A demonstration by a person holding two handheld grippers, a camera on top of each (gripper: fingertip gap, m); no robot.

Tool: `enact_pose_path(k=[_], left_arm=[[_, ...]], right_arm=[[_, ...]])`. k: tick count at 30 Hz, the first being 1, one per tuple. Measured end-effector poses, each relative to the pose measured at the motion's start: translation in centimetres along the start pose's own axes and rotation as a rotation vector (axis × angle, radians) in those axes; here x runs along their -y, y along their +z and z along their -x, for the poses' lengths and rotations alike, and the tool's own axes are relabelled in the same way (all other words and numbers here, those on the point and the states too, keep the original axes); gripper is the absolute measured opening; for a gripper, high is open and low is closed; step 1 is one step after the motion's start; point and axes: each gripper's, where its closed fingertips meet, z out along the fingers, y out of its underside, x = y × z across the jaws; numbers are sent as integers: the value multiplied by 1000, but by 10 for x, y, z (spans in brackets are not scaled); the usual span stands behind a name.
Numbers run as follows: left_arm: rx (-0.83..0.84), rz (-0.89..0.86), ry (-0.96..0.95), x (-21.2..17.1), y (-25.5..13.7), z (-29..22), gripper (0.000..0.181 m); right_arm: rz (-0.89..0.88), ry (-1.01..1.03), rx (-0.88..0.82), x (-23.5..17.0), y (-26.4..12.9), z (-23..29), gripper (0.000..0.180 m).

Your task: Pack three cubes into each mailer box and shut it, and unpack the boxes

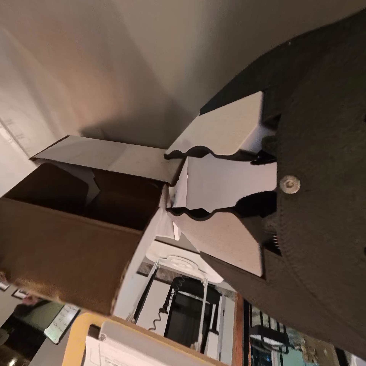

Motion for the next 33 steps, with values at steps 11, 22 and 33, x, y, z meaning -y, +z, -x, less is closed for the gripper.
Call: enact_pose_path(k=[11,22,33], left_arm=[[-63,60,140,4,5,-4,36],[-86,47,143,10,5,-7,29],[-137,16,137,19,0,-18,28]], right_arm=[[124,41,-119,13,14,-77,0],[345,-54,-226,-37,101,-161,0],[564,-115,-39,-129,164,-129,0]])
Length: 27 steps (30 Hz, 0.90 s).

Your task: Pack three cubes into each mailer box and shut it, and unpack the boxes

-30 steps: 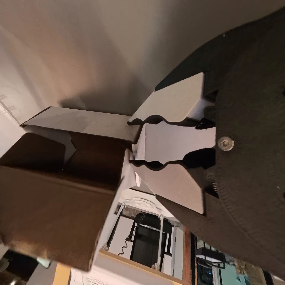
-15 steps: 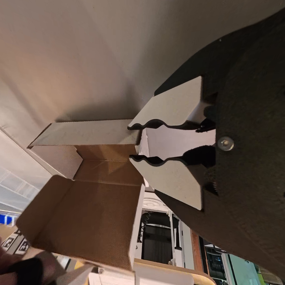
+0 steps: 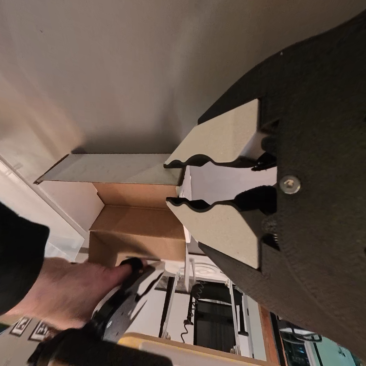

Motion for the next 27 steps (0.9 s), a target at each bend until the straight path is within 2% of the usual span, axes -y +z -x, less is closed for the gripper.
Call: enact_pose_path(k=[3,8,14,19,21,23,25,27], left_arm=[[-15,2,-17,2,0,-2,27],[-35,21,-25,6,3,-4,20],[-90,39,-98,9,8,-3,5],[-133,36,-152,7,6,-3,3],[-168,6,-176,7,2,-5,2],[-198,-7,-187,5,-2,-6,2],[-234,-7,-184,3,-7,-10,2],[-280,-11,-176,2,-14,-15,2]], right_arm=[[-6,-21,11,-2,1,9,0],[-247,137,43,39,-51,-13,7],[-295,143,133,62,-101,-14,0],[-377,174,147,78,-155,-10,0],[-368,227,145,71,-177,-7,2],[-284,281,173,50,-189,6,19],[-173,313,146,23,-188,18,32],[-85,353,140,0,-177,35,34]])
